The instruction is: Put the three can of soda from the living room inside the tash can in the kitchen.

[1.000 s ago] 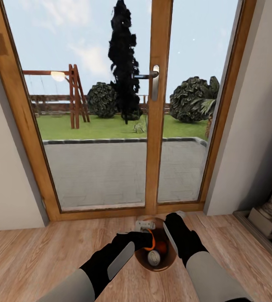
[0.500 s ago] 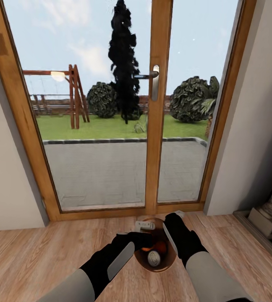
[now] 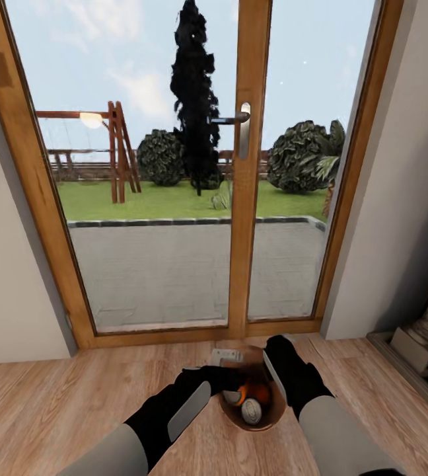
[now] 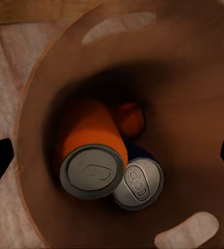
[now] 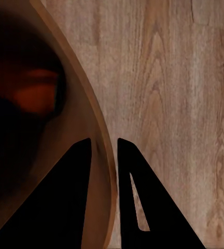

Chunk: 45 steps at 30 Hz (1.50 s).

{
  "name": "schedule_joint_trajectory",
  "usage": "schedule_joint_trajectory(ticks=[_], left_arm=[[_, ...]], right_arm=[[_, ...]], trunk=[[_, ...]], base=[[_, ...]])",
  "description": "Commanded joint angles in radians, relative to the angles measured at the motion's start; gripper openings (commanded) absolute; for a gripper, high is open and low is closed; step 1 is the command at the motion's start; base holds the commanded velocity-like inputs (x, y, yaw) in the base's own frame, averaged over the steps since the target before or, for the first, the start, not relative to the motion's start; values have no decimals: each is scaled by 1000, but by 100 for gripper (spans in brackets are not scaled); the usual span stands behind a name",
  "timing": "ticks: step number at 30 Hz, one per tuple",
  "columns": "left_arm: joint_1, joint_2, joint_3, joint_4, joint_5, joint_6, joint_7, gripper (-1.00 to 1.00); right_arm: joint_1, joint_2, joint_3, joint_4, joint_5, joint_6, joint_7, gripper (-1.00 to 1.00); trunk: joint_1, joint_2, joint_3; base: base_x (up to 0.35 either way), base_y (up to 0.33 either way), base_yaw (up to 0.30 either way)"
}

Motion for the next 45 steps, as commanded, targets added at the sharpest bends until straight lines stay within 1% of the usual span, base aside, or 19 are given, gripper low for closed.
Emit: schedule_joint_trajectory(ticks=[1,3,4,6,7,8,9,10,11,13,14,15,20,24,28,34,44,45], left_arm=[[1,0,-1,-2,0,0,0,100],[1,1,-1,-5,0,1,-1,100],[1,2,-1,-6,0,0,-2,100],[1,2,-1,-7,0,0,-2,100],[1,2,-1,-8,0,0,-3,100],[1,3,-1,-9,0,0,-4,100],[1,3,-1,-9,0,0,-4,100],[1,3,-1,-9,0,1,-4,100],[1,4,-1,-9,0,1,-4,100],[2,4,-1,-9,0,1,-4,100],[2,4,-2,-9,0,1,-4,100],[2,4,-2,-9,0,1,-4,100],[2,5,-2,-8,0,1,-2,100],[2,6,-3,-5,0,0,-1,100],[2,6,-3,1,0,0,0,100],[2,6,-3,6,-1,-1,1,100],[1,9,-2,12,1,-4,2,100],[2,9,-2,18,1,-4,2,100]], right_arm=[[-1,-9,-1,0,-1,2,7,-100],[-2,-21,-1,0,-1,3,16,-100],[-3,-34,-2,0,-1,4,26,-100],[-3,-50,-2,0,-1,4,39,-100],[-4,-69,-2,0,-1,5,53,-100],[-5,-78,-2,0,-2,5,62,-100],[-6,-96,-2,0,-1,5,81,-100],[-8,-105,-2,0,-1,5,90,-100],[-11,-120,-2,1,-1,5,107,-100],[-14,-136,-2,1,-1,5,120,-100],[-16,-148,-3,1,-1,5,131,-100],[-17,-153,-3,1,-1,5,136,-100],[-21,-170,-3,1,0,6,154,-100],[-22,-173,-2,1,0,7,157,-100],[-23,-184,-3,1,0,7,158,-100],[-23,-206,-4,0,-1,6,160,-100],[-23,-221,-4,1,4,7,156,-100],[-24,-227,-4,3,5,7,154,-100]], trunk=[[0,0,0],[0,0,0],[0,0,0],[0,0,0],[0,0,0],[0,0,0],[0,0,0],[0,0,0],[0,0,0],[0,0,0],[0,0,0],[0,0,0],[0,0,0],[0,0,0],[0,0,0],[0,0,0],[0,0,0],[0,0,0]], base=[[0,0,0],[0,0,0],[0,0,0],[0,0,0],[0,0,0],[0,0,0],[0,0,0],[0,0,0],[0,0,0],[0,0,0],[0,0,0],[0,0,0],[0,0,0],[0,0,0],[0,0,0],[0,0,0],[0,0,0],[0,0,0]])
